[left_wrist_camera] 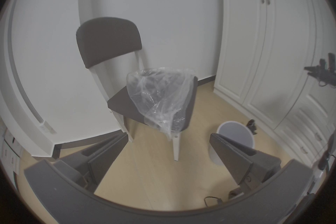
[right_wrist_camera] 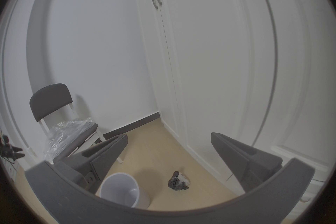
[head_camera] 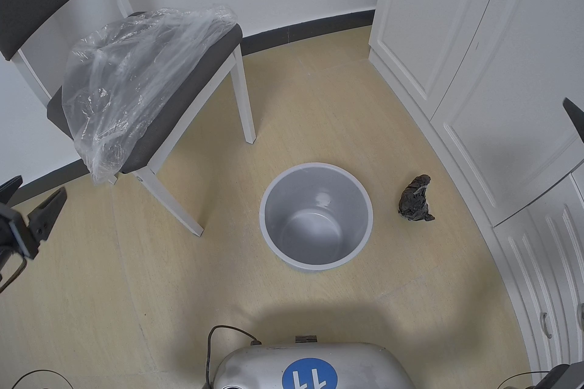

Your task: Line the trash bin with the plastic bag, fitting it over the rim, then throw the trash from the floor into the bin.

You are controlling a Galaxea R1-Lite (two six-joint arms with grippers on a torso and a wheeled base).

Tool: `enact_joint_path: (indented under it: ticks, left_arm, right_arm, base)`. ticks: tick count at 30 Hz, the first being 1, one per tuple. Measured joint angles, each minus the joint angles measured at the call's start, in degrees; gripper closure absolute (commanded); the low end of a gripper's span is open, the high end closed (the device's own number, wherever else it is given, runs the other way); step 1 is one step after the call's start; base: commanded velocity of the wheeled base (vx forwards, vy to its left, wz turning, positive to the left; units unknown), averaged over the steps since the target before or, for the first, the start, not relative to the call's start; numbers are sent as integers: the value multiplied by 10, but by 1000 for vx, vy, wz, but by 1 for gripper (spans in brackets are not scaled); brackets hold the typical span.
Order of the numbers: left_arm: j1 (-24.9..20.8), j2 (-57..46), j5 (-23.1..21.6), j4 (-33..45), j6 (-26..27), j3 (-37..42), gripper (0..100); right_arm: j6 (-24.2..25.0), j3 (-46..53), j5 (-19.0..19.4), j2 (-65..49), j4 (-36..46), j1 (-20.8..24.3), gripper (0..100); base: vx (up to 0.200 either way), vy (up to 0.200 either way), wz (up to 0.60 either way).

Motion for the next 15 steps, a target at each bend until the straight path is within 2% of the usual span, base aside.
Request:
enact_joint_path:
  ticks: [4, 8, 15]
  left_arm:
    - [-7, 106, 46, -65, 17, -14, 0]
    - [-24, 184, 97, -120, 29, -25, 0]
    - [-57, 265, 161, -128, 36, -51, 0]
  right_arm:
    - [5, -14, -35, 53, -36, 37, 0]
    - [0, -19, -51, 80, -58, 62, 0]
    - [-6, -15, -10, 84, -65, 59, 0]
  base:
    - [0, 0, 0]
    - [0, 0, 0]
    - [0, 0, 0]
